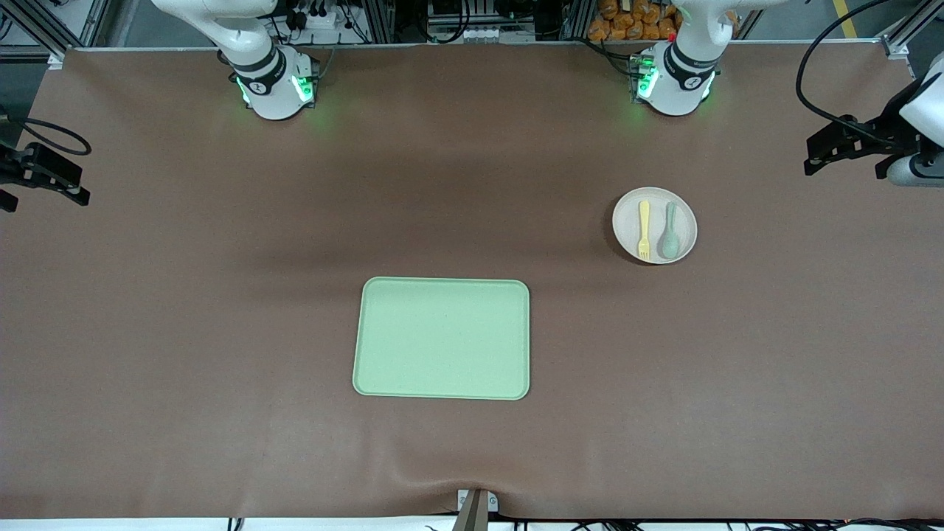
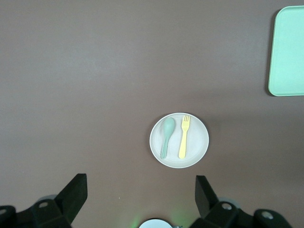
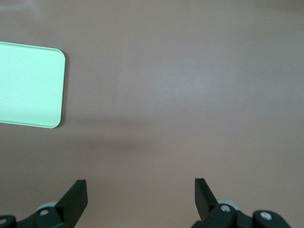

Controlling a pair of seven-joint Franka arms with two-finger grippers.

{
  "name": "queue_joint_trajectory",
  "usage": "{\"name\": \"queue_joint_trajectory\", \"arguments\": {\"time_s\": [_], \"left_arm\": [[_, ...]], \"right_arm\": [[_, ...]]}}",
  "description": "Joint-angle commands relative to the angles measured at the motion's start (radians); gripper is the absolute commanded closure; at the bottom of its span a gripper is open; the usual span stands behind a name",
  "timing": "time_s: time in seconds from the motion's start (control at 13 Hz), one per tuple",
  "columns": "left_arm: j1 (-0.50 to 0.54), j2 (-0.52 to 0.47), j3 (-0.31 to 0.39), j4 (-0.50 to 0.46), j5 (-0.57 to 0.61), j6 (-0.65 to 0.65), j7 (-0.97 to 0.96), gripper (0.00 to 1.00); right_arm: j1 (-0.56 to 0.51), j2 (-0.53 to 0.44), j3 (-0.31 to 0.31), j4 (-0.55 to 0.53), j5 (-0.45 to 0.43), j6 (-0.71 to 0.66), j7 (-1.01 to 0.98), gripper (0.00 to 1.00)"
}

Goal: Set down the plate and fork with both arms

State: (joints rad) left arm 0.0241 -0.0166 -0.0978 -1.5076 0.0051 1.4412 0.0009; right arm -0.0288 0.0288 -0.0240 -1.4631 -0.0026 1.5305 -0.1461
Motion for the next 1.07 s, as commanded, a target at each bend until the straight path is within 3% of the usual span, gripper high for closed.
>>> {"name": "queue_joint_trajectory", "arguments": {"time_s": [0.0, 0.69, 1.0], "left_arm": [[-0.001, 0.003, -0.002, 0.006, -0.007, 0.005, -0.006, 0.00], [0.004, 0.023, 0.001, 0.007, -0.001, 0.004, -0.002, 0.00], [0.043, 0.128, 0.003, 0.015, -0.001, 0.007, -0.001, 0.00]], "right_arm": [[-0.022, -0.009, 0.016, 0.000, -0.004, -0.009, -0.013, 0.00], [-0.022, -0.009, 0.015, 0.000, -0.004, -0.010, -0.012, 0.00], [-0.020, -0.009, 0.015, 0.000, -0.004, -0.010, -0.012, 0.00]]}}
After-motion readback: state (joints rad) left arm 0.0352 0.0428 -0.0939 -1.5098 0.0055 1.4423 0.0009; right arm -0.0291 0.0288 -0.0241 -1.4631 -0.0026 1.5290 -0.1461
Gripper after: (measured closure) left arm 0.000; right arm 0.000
